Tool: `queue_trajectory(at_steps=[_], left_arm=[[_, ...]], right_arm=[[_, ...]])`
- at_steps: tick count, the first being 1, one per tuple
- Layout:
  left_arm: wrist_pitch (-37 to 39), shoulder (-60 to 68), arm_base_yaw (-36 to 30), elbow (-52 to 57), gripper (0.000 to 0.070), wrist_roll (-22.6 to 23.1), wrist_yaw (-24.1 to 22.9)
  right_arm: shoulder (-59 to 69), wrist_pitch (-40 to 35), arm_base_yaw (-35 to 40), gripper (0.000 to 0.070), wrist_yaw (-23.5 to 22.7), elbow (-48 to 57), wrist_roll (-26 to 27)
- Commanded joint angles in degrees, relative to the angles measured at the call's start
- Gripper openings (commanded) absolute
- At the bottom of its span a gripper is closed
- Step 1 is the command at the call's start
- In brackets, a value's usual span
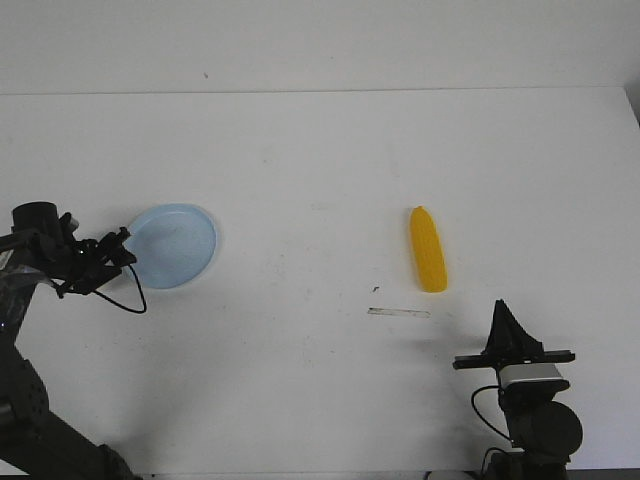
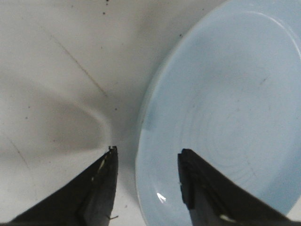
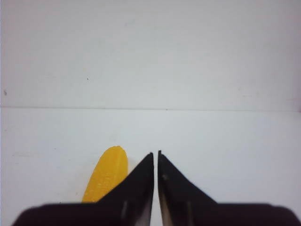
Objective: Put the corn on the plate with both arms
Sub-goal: 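Hook the left gripper on the plate rim nearest the robot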
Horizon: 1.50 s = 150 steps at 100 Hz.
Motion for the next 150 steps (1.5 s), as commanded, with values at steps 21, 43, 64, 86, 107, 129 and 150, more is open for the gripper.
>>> queue_trajectory(at_steps=[21,43,64,86,107,129,150], left_arm=[[2.3,0.9,-0.8,0.8,0.0235,-0.1,0.0],[2.4,2.0,-1.6,0.8,0.0235,-0.1,0.0],[2.4,3.5,-2.4,0.8,0.0235,-0.1,0.1],[2.4,3.8,-2.6,0.8,0.0146,-0.1,0.0],[2.4,3.8,-2.6,0.8,0.0,-0.1,0.0],[2.0,3.0,-3.1,0.8,0.0,-0.1,2.2],[1.9,-0.5,-5.2,0.8,0.0,-0.2,2.8]], right_arm=[[0.1,0.6,0.0,0.0015,0.0,-0.1,0.5],[0.1,0.6,0.0,0.0015,0.0,-0.1,0.5],[0.1,0.6,0.0,0.0015,0.0,-0.1,0.5],[0.1,0.6,0.0,0.0016,0.0,-0.1,0.5],[0.1,0.6,0.0,0.0016,0.0,-0.1,0.5],[0.1,0.6,0.0,0.0016,0.0,-0.1,0.5],[0.1,0.6,0.0,0.0016,0.0,-0.1,0.5]])
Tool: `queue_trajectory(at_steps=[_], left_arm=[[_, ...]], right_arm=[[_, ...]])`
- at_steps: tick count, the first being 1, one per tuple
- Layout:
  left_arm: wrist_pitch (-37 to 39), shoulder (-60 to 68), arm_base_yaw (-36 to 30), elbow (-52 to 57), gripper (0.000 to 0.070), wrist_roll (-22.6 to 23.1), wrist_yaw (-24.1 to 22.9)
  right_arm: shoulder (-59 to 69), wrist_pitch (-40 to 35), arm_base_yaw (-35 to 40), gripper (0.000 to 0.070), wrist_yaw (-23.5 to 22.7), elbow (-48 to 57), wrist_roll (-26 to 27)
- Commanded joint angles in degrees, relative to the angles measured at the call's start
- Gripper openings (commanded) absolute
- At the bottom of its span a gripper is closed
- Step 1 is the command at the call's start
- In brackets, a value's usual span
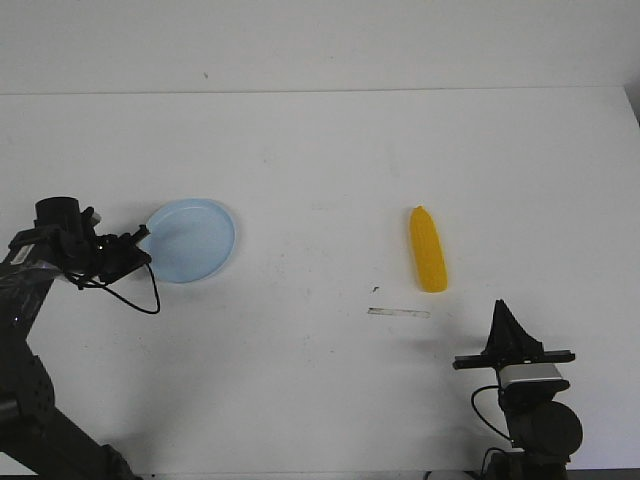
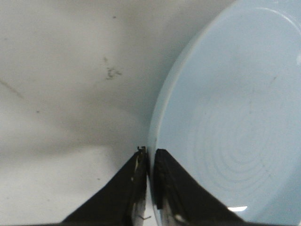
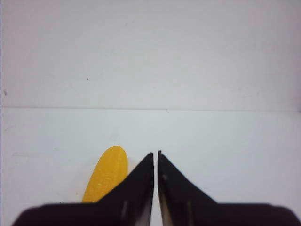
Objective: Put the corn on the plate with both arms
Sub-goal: 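Hook the left gripper on the plate rim nearest the robot, then push the blue plate with the left gripper toward the yellow corn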
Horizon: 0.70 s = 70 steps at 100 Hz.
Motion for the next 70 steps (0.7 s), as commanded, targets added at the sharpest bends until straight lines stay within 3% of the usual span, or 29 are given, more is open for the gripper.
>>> queue_trajectory(at_steps=[1,31,52,70], left_arm=[[-0.1,-1.3,-0.7,0.8,0.0,-0.1,0.6],[-1.0,-2.4,-10.7,0.8,0.0,-0.2,0.7],[1.1,-2.4,-21.4,0.8,0.0,-4.7,0.3],[5.3,-2.3,-29.6,0.8,0.0001,-7.9,-3.0]], right_arm=[[0.1,0.6,0.0,0.0015,0.0,-0.1,0.5],[0.1,0.6,0.0,0.0016,0.0,-0.1,0.5],[0.1,0.6,0.0,0.0015,0.0,-0.1,0.5],[0.1,0.6,0.0,0.0015,0.0,-0.1,0.5]])
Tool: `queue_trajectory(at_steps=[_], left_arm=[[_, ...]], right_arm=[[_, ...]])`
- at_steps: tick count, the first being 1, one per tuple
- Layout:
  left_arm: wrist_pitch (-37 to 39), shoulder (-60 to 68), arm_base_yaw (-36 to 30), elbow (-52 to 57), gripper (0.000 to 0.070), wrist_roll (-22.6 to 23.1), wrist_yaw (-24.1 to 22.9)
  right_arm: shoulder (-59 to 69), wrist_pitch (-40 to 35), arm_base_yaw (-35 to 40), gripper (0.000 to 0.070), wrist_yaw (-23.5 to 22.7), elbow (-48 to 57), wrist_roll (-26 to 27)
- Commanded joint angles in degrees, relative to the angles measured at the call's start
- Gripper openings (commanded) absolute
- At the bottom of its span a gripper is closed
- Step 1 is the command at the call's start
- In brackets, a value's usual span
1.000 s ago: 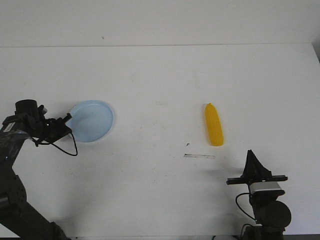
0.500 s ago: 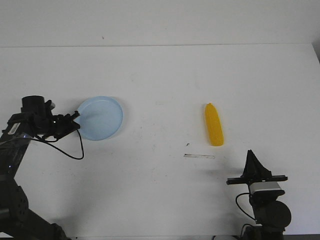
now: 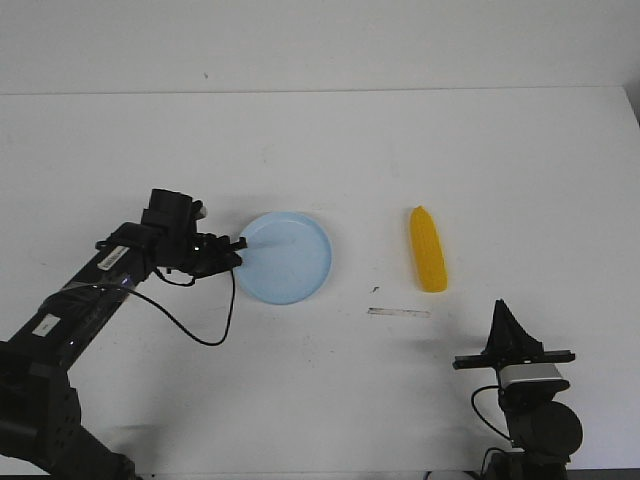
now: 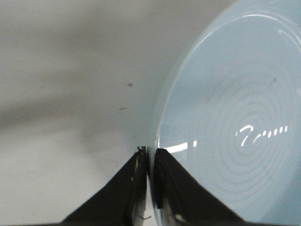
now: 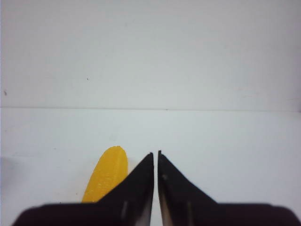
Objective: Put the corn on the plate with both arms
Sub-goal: 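Push the blue plate with the left gripper toward the yellow corn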
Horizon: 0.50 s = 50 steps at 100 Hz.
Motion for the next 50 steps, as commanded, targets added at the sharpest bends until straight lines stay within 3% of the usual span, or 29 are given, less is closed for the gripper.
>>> queue_trajectory(at_steps=[1,20,50], left_arm=[[1.3,0.9,-2.2,0.8,0.0001,-2.3,-1.1],[2.0,1.1,-7.9,0.8,0.0001,-5.5,-6.9],[0.5,2.4,-12.1,0.8,0.0001,-5.9,-7.0]], right_arm=[[0.1,0.6,0.0,0.0016,0.0,-0.1,0.5],[0.1,0.6,0.0,0.0015,0.0,-0.1,0.5],[0.1,0.6,0.0,0.0016,0.0,-0.1,0.5]])
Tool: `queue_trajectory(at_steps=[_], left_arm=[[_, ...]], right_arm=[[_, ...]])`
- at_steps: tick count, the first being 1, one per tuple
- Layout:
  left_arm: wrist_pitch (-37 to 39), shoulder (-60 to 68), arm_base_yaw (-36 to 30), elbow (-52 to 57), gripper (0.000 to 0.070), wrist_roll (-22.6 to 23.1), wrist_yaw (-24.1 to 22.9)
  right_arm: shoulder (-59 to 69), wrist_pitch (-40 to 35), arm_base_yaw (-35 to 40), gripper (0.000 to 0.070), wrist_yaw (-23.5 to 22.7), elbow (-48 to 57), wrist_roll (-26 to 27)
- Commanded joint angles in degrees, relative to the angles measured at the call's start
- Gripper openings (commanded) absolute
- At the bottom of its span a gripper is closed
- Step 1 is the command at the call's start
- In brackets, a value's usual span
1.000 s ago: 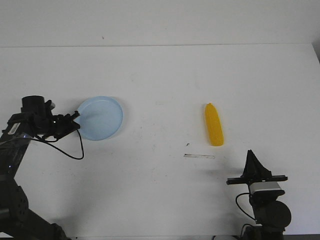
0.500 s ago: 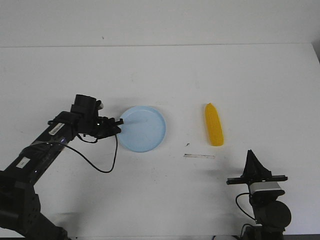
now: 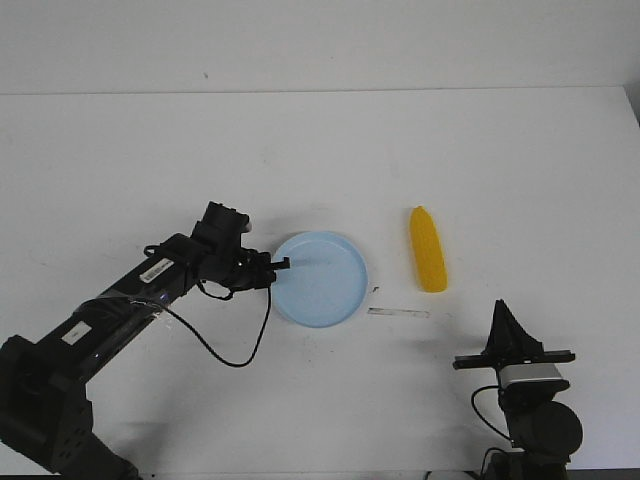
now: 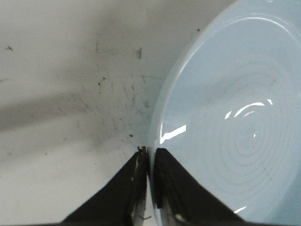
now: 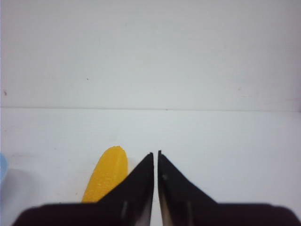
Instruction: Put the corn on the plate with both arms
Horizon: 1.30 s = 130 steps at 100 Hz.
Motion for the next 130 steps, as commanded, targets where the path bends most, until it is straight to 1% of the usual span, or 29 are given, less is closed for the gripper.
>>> queue_trajectory(at_steps=[1,26,34,37,47,51,53,68,85,99,111,114,118,126,130], left_arm=[[-0.4,1.7,-0.2,0.8,0.0,-0.6,0.0],[-0.5,2.1,0.3,0.8,0.0002,-0.6,-0.3],[-0.6,2.5,0.5,0.8,0.0013,-0.6,-0.2],[-0.6,2.7,0.6,0.8,0.0036,-0.6,-0.2],[-1.3,3.1,0.8,0.8,0.0173,-0.5,-0.2],[-1.6,3.2,0.8,0.8,0.0212,-0.5,-0.2],[-1.6,3.2,0.8,0.8,0.0219,-0.6,-0.2],[-1.7,2.7,0.8,0.8,0.0219,-0.5,-0.2],[-1.5,-1.4,1.0,0.8,0.0218,1.3,-0.3],[-0.1,-5.3,3.2,0.8,0.0202,4.8,-0.7],[2.5,-8.9,4.2,0.7,0.0192,9.2,-4.5],[3.6,-9.8,4.4,0.5,0.018,10.5,-5.4],[5.1,-11.0,4.9,0.0,0.0134,11.9,-6.1],[8.3,-13.4,6.1,-1.0,0.0004,13.8,-6.2],[10.1,-14.5,6.9,-1.8,0.0001,14.4,-6.2]], right_arm=[[0.1,0.6,0.0,0.0016,0.0,-0.1,0.5],[0.1,0.6,0.0,0.0016,0.0,-0.1,0.5],[0.1,0.6,0.0,0.0015,0.0,-0.1,0.5],[0.1,0.6,0.0,0.0015,0.0,-0.1,0.5],[0.1,0.6,0.0,0.0015,0.0,-0.1,0.5],[0.1,0.6,0.0,0.0015,0.0,-0.1,0.5],[0.1,0.6,0.0,0.0015,0.0,-0.1,0.5],[0.1,0.6,0.0,0.0015,0.0,-0.1,0.5],[0.1,0.6,0.0,0.0015,0.0,-0.1,0.5],[0.1,0.6,0.0,0.0015,0.0,-0.1,0.5],[0.1,0.6,0.0,0.0015,0.0,-0.1,0.5],[0.1,0.6,0.0,0.0015,0.0,-0.1,0.5],[0.1,0.6,0.0,0.0015,0.0,-0.1,0.5],[0.1,0.6,0.0,0.0016,0.0,-0.1,0.5],[0.1,0.6,0.0,0.0015,0.0,-0.1,0.5]])
